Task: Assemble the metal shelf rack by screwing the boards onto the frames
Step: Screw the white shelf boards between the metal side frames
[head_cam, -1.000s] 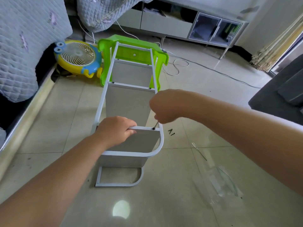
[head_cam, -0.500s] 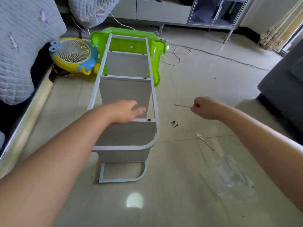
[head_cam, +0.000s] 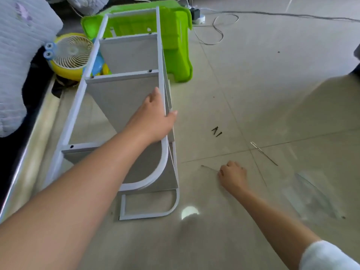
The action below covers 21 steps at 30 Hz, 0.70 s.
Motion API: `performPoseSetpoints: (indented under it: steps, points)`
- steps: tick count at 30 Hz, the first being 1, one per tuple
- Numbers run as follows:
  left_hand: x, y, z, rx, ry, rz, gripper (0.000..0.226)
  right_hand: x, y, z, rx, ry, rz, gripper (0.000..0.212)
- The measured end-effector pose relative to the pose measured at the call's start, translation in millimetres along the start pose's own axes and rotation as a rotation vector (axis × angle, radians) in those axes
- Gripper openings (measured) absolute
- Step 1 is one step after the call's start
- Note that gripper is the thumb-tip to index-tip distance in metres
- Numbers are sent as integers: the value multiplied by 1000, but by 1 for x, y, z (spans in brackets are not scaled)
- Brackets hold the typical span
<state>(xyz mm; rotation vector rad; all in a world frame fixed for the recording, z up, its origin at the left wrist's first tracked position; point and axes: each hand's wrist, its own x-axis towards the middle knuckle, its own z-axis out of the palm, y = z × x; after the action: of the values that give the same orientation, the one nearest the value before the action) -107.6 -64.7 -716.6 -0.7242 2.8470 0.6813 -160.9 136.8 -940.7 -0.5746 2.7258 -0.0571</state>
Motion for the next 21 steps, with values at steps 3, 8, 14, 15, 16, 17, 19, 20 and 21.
performPoseSetpoints:
  steps: [3,8,14,15,16,17,19,20,21]
  points:
    - [3,2,-2,30,80,18,70,11,3,12,-64,-24,-50,29]
    - [10,5,-2,108,83,107,61,44,2,-1,-11,16,-124,34]
    - [12,2,3,139,67,151,57,107,7,-23,4,95,-137,35]
    - [13,2,3,138,71,149,57,115,7,-25,10,80,-120,34]
    - [13,1,3,137,75,150,57,120,8,-26,7,60,-104,31]
    - [13,2,3,136,77,150,57,123,8,-26,-10,48,-97,29]
    - [13,2,2,136,74,149,57,124,10,-24,-40,43,-93,27]
    - [13,2,2,133,72,147,57,122,12,-23,-37,47,-89,27]
    - [12,2,2,130,68,144,57,119,13,-22,-40,55,-88,26]
